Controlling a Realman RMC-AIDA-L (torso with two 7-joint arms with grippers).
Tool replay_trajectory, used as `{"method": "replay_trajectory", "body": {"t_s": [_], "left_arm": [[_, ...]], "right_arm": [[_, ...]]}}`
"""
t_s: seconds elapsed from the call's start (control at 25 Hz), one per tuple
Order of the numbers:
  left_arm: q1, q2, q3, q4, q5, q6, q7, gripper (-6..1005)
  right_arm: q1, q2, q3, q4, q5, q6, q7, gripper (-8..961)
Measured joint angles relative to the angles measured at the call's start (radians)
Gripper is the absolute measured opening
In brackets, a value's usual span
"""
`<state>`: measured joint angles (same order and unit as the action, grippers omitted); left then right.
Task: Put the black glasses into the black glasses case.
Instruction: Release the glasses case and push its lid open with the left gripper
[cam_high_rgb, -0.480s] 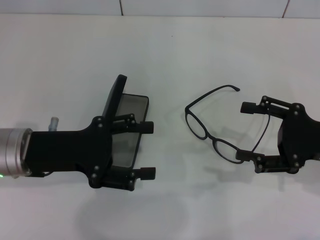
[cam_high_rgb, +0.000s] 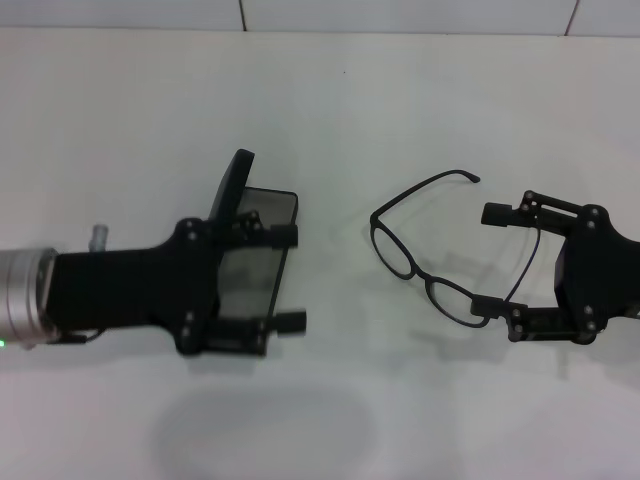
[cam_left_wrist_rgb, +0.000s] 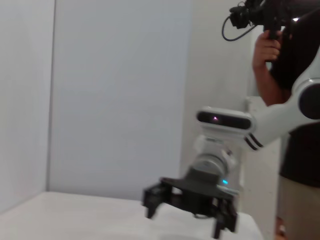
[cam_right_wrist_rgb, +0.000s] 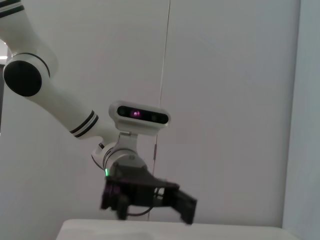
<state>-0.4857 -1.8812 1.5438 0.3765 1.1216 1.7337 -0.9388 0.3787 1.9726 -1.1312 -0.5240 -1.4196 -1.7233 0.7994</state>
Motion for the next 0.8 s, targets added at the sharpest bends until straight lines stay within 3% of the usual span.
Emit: {"method": "replay_trajectory", "body": {"t_s": [0.16,0.32,0.4,0.48,0.6,0.8], "left_arm": [[0.002,-0.010,-0.089,0.015,0.009,-0.071,-0.105,851],[0.000,0.025,-0.157,0.171,0.138,-0.238,-0.448,850],[0.006,0.026,-0.215,0.274,0.277,-0.324,-0.631,850],[0.019,-0.003,-0.293,0.375,0.432,-0.360,-0.744,850],[0.035,-0.065,-0.398,0.483,0.626,-0.366,-0.834,849],[0.042,-0.154,-0.490,0.570,0.853,-0.369,-0.917,848]], "right_arm": [[-0.001,0.000,-0.001,0.004,0.000,0.002,-0.001,843],[-0.002,-0.007,-0.001,0.005,-0.001,0.002,-0.002,843],[-0.002,-0.011,-0.001,0.006,-0.002,0.003,-0.002,843],[-0.002,-0.012,-0.001,0.006,-0.004,0.004,-0.002,844],[-0.002,-0.015,-0.001,0.005,-0.004,0.004,-0.002,844],[-0.013,-0.017,0.000,-0.002,-0.005,0.005,-0.002,844]]}}
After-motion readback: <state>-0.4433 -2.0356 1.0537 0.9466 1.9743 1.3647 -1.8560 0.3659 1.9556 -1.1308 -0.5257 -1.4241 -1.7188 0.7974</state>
